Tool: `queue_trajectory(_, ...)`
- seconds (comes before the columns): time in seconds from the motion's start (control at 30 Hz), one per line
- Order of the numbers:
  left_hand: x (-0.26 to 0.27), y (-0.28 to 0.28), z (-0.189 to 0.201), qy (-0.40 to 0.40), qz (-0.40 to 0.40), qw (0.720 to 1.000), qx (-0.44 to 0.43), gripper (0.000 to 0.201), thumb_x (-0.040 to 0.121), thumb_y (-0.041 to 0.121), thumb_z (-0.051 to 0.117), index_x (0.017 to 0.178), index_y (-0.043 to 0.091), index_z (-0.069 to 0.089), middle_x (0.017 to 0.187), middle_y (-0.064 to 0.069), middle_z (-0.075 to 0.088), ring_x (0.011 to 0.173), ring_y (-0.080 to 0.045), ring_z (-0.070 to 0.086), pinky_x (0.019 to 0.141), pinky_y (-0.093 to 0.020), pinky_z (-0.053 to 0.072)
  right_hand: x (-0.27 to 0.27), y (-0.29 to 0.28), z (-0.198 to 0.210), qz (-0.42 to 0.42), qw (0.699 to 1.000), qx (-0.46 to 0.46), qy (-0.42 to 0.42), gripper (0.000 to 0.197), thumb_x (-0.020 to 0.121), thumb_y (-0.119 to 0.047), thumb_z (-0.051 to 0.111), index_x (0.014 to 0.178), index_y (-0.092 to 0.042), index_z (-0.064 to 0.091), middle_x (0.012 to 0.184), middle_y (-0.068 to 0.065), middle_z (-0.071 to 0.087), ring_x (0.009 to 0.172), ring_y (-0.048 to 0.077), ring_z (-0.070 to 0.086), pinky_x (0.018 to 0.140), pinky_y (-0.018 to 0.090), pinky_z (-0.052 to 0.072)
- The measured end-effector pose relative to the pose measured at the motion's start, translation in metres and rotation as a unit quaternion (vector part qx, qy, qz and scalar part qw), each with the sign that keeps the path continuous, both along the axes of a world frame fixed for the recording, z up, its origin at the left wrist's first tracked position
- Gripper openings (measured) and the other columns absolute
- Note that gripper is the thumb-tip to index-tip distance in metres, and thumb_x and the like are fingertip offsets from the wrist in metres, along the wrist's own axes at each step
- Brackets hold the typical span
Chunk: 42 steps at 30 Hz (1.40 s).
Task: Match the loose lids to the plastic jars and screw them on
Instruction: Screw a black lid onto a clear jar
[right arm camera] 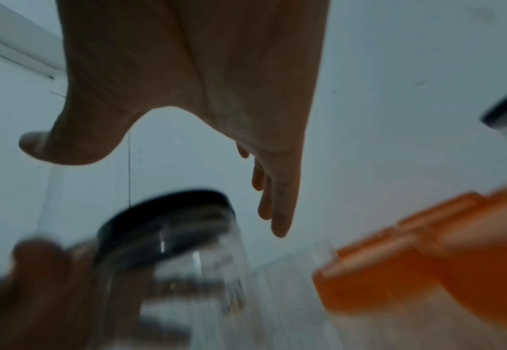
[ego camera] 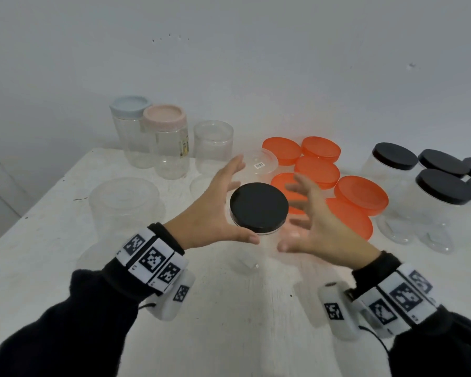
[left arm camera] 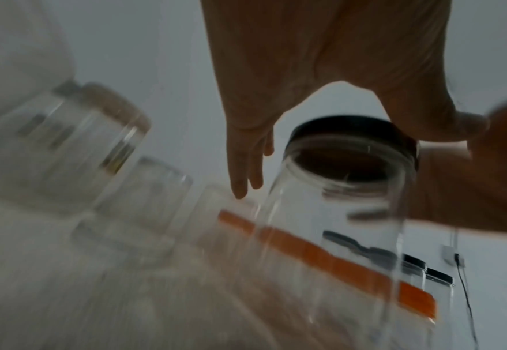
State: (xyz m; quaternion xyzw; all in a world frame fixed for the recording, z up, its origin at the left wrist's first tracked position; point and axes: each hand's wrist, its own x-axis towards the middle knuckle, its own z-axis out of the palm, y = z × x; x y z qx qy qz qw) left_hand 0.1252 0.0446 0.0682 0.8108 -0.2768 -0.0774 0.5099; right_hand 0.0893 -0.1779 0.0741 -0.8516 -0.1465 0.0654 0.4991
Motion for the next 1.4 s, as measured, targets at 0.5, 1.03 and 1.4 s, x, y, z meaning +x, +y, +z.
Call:
queue_trajectory(0.5,-0.008,-0.017,-0.037,0.075,0.054,0.990,-0.104,0.085,0.064,0.013,0.084,0.132,0.029,0.033,0.127,0.013,0.050,0.113,0.007,0.048,0.086,-0.011,0.044,0.027,0.061,0.088,0.179,0.841,-0.507,-0.062,0.091,0.074,-0.051,0.071,0.146,-0.036,0.016,0.138,-0.003,0.037,0.124,0.020,0.037,0.100,0.038,0.041)
queue_trajectory(1.03,0.000,-0.014,-0.046,0.089,0.040,0.993,-0.070,0.065,0.066,0.013,0.083,0.118,0.029,0.047,0.113,0.011,0.060,0.106,0.004,0.055,0.086,-0.008,0.043,0.034,0.071,0.086,0.237,0.809,-0.535,-0.053,0.078,0.069,-0.036,0.078,0.132,-0.038,0.033,0.124,-0.002,0.034,0.106,0.024,0.048,0.085,0.038,0.051)
queue_trajectory(1.4,0.003,-0.015,-0.049,0.102,0.025,0.990,-0.091,0.074,0.058,0.026,0.082,0.121,0.030,0.043,0.117,0.011,0.058,0.111,0.002,0.054,0.095,-0.018,0.044,0.037,0.067,0.077,0.255,0.821,-0.505,-0.072,0.072,0.067,-0.028,0.078,0.125,-0.042,0.038,0.121,-0.005,0.032,0.107,0.021,0.038,0.084,0.044,0.050)
